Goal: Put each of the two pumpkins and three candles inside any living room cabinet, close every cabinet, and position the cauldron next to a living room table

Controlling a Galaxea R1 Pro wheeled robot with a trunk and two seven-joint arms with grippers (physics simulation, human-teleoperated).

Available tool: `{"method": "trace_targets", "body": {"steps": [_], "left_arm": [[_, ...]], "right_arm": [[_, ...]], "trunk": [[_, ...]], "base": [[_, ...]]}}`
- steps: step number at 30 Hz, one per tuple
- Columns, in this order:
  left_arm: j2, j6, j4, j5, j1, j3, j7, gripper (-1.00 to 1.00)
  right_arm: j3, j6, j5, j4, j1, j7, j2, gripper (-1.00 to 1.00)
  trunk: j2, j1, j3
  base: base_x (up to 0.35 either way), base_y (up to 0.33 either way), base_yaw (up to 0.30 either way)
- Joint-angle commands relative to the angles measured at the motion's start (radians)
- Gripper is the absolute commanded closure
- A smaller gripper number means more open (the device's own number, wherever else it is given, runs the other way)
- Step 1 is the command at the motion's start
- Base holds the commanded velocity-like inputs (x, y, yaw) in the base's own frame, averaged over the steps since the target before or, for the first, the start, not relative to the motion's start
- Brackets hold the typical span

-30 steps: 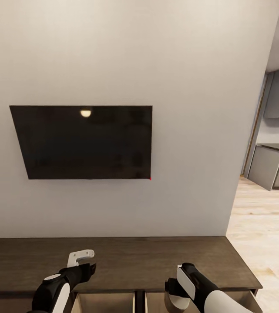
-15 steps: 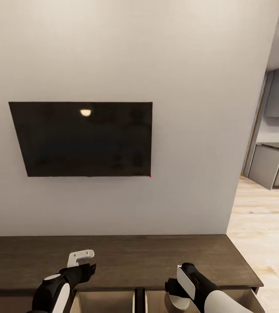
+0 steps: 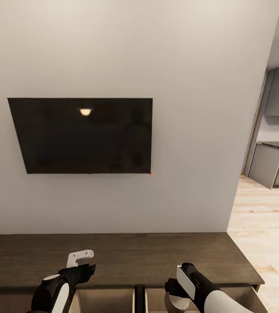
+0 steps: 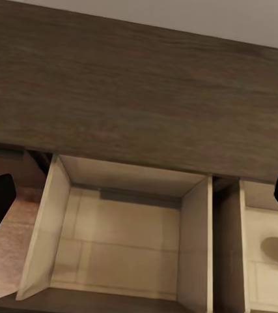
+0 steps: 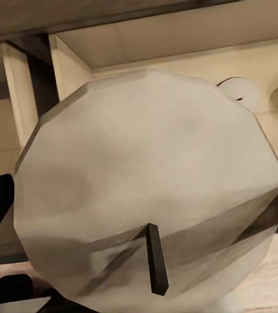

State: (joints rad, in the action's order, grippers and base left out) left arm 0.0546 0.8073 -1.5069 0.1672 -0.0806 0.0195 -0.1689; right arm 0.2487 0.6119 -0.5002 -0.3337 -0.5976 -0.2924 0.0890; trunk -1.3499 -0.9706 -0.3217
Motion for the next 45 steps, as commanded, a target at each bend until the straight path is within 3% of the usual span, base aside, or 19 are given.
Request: {"method": "trace_targets", "body": {"steps": [1, 16, 26, 45], "left_arm": [[0.001, 0.005, -0.001, 0.011, -0.001, 0.001, -0.007, -1.0], [0.001, 0.005, -0.011, 0.011, -0.001, 0.001, -0.006, -1.0], [-0.001, 0.028, -0.079, 0.012, 0.019, 0.002, -0.001, -1.0], [-0.001, 0.063, -0.087, 0.026, 0.033, 0.012, 0.0, -1.0]], "right_arm": [[0.007, 0.003, -0.01, -0.002, -0.001, -0.008, 0.0, 1.0], [0.013, 0.002, -0.009, -0.002, -0.001, -0.008, 0.0, 1.0], [0.03, -0.001, -0.009, -0.002, -0.001, -0.009, 0.001, 1.0], [0.034, -0.032, -0.009, -0.002, -0.001, -0.008, 0.004, 1.0]], "trunk": [[-0.008, -0.004, -0.004], [-0.113, -0.061, -0.051], [-0.183, -0.1, -0.083], [-0.316, -0.173, -0.142]], "base": [[0.0, 0.0, 0.0], [-0.04, 0.0, 0.0], [-0.003, 0.0, 0.0], [0.0, 0.0, 0.0]]}}
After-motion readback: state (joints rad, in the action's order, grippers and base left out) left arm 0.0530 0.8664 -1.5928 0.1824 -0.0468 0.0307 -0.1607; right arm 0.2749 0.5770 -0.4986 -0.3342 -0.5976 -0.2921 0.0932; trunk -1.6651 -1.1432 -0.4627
